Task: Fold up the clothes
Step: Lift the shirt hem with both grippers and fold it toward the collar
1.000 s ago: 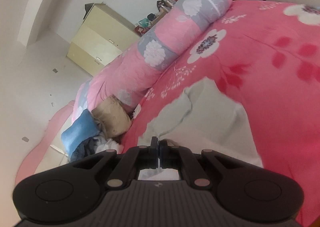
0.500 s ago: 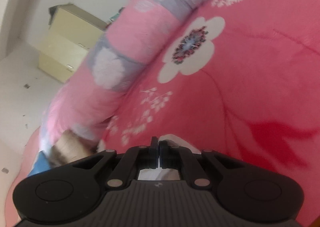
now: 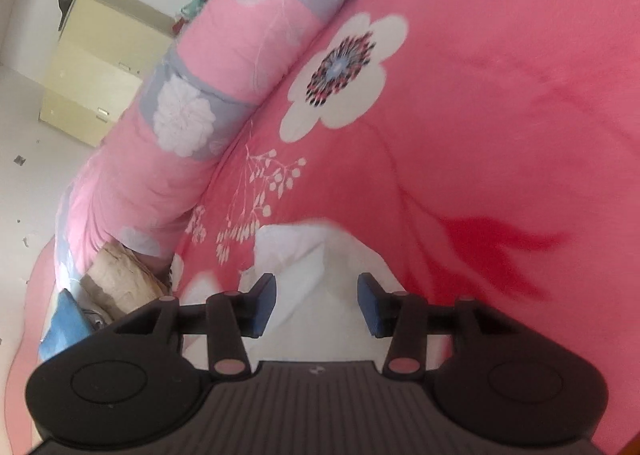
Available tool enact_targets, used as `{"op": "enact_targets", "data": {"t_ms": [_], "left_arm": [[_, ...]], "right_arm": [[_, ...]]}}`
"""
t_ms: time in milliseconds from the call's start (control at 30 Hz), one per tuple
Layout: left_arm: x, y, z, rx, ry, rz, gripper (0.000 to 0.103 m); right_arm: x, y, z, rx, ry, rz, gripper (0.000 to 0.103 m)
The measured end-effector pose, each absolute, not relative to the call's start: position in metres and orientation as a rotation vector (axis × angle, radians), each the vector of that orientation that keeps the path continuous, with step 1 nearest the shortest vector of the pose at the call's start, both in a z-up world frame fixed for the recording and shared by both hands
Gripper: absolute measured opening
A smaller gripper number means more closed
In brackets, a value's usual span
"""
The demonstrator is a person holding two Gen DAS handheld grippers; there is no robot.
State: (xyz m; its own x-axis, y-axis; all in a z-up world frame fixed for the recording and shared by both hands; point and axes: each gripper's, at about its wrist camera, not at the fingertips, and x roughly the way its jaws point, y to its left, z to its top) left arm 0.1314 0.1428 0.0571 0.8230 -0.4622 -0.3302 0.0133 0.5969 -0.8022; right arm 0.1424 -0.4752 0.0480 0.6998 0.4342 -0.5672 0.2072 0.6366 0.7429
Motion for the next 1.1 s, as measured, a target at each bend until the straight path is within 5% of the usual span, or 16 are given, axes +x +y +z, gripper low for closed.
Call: {"op": "enact_targets", "data": {"t_ms": [200, 367, 633, 800, 900, 967, 1033, 1100], "left_arm": [[0.035, 0.121, 0.079, -0.754, 0.636, -0.436, 0.079], [-0.039, 0.100, 0.037, -0.858, 0.630, -0.412, 0.080], [-0.032, 0.068, -0.007, -0.944, 0.610, -0.199, 0.080], [-0.014, 0.045, -0.008, -0.831, 0.540, -0.121, 0.077], [-0.014, 0.040, -0.009, -0.791, 0.515, -0.090, 0.056], [-0.011, 0.040, -0.012, -0.793, 0.528, -0.056, 0.026], [-0.015, 0.041, -0.011, -0.798, 0.530, -0.037, 0.010], [-0.021, 0.041, -0.005, -0.807, 0.512, -0.039, 0.005]], "right_arm": [[0.042, -0.474, 0.067, 0.947, 0.859, 0.167, 0.048], [-0.026, -0.448, 0.033, 1.065, 0.932, 0.168, 0.048], [-0.020, -0.431, -0.021, 1.216, 0.918, 0.103, 0.046], [0.003, -0.430, -0.034, 1.249, 0.849, 0.091, 0.029], [0.009, -0.429, -0.040, 1.255, 0.811, 0.101, 0.022], [0.014, -0.427, -0.041, 1.243, 0.797, 0.102, 0.017], [0.017, -0.425, -0.040, 1.222, 0.789, 0.104, 0.012], [0.018, -0.423, -0.037, 1.197, 0.782, 0.110, 0.008]]}}
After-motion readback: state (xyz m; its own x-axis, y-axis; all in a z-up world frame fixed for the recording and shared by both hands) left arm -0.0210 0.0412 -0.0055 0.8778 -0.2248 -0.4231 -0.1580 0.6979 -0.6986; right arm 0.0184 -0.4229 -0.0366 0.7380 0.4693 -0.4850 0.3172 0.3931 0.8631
